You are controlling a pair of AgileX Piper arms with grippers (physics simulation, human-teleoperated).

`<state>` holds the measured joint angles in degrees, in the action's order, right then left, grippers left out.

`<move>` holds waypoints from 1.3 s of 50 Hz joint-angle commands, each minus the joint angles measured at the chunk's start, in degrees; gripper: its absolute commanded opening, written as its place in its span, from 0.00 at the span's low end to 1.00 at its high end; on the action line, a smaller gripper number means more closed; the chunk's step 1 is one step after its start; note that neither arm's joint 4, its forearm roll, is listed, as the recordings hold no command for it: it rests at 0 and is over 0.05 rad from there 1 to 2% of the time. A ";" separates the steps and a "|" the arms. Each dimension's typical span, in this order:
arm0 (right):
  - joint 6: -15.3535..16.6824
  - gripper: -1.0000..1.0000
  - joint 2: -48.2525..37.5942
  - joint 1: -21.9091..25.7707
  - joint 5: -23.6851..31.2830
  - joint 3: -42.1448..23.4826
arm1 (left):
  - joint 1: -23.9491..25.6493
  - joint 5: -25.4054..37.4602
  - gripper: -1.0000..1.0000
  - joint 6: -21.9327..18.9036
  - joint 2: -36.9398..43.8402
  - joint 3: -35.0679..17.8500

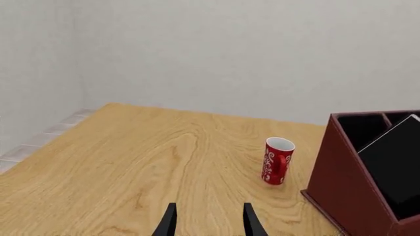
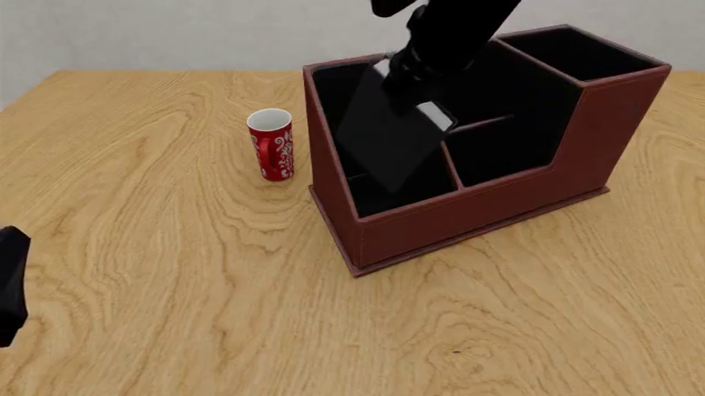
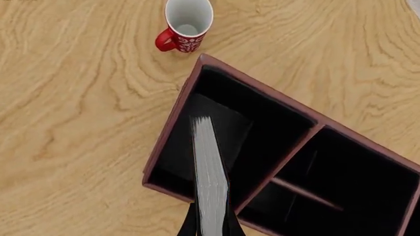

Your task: Pick up the book and place it in the left compartment of the caddy.

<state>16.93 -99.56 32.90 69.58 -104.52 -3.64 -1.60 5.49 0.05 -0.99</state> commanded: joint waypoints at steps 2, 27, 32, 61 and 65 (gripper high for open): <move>-2.14 0.00 -0.58 0.05 -1.99 1.29 | -0.12 0.21 1.00 -0.36 0.01 0.04; -3.53 0.00 -1.42 -0.68 -7.89 7.06 | -0.30 0.79 1.00 -0.71 0.00 -0.31; -3.65 0.00 -2.26 -0.83 -9.50 8.08 | -0.37 0.82 1.00 -0.84 0.02 -0.24; -4.46 0.00 -5.41 -1.08 -13.46 10.09 | -0.95 0.49 1.00 -1.07 0.35 0.48; -4.48 0.00 -5.37 -1.01 -13.32 10.06 | -1.11 0.52 1.00 -1.09 0.42 0.42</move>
<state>13.79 -104.76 31.80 57.09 -94.52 -4.56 -1.05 4.41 0.32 -0.62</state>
